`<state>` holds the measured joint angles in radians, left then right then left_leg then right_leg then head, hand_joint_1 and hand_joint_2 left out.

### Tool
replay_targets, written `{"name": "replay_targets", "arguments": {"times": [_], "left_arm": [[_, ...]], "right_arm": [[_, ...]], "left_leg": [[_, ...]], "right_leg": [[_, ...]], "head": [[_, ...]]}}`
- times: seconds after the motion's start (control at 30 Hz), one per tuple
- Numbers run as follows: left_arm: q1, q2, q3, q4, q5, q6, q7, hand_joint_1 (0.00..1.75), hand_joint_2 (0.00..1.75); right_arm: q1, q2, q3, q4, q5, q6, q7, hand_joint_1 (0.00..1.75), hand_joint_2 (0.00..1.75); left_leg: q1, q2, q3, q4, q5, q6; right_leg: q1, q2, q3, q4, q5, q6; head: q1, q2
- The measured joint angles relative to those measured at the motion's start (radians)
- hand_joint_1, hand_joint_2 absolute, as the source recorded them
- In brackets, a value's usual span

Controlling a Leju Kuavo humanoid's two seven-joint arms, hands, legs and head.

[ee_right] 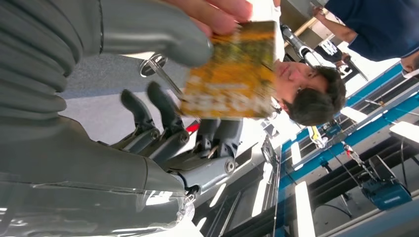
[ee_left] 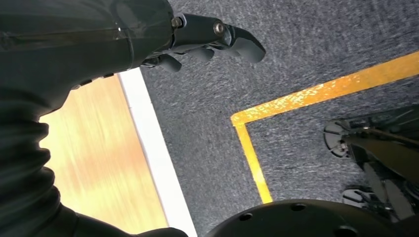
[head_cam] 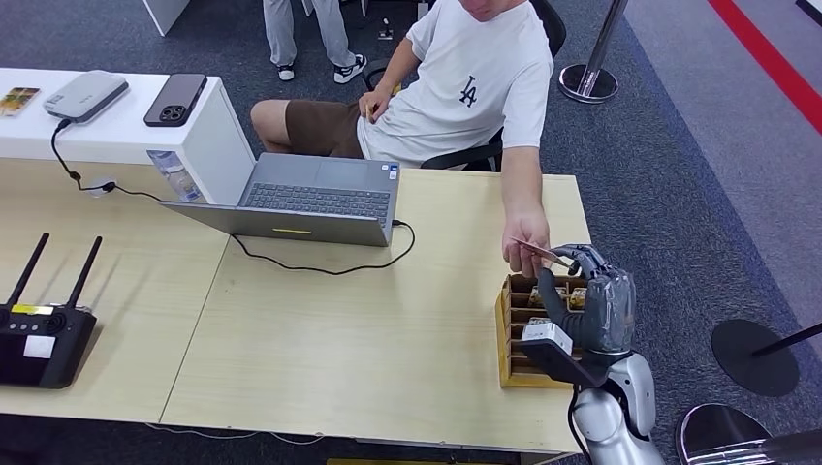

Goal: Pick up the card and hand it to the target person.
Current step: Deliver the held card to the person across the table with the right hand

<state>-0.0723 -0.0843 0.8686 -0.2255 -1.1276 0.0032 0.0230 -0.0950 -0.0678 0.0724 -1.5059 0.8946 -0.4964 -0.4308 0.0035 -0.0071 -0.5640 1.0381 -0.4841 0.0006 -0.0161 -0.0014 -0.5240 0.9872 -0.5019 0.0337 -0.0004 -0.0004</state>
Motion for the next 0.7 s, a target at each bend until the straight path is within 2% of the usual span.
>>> {"name": "replay_targets", "arguments": {"times": [0.07, 0.7], "left_arm": [[0.0, 0.0, 0.0, 0.0, -0.001, 0.003, 0.003, 0.0, 0.0], [0.0, 0.0, 0.007, 0.0, 0.006, 0.02, 0.024, 0.0, 0.0]], "right_arm": [[0.004, 0.0, 0.0, 0.004, 0.0, -0.003, 0.0, 0.0, 1.75], [0.007, 0.0, 0.0, 0.031, -0.001, -0.007, 0.002, 0.0, 1.75]], "left_leg": [[0.0, 0.0, 0.0, 0.0, 0.0, 0.0], [0.0, 0.0, 0.0, 0.0, 0.0, 0.0]], "right_leg": [[0.0, 0.0, 0.0, 0.0, 0.0, 0.0], [0.0, 0.0, 0.0, 0.0, 0.0, 0.0]], "head": [[0.0, 0.0], [0.0, 0.0]]}}
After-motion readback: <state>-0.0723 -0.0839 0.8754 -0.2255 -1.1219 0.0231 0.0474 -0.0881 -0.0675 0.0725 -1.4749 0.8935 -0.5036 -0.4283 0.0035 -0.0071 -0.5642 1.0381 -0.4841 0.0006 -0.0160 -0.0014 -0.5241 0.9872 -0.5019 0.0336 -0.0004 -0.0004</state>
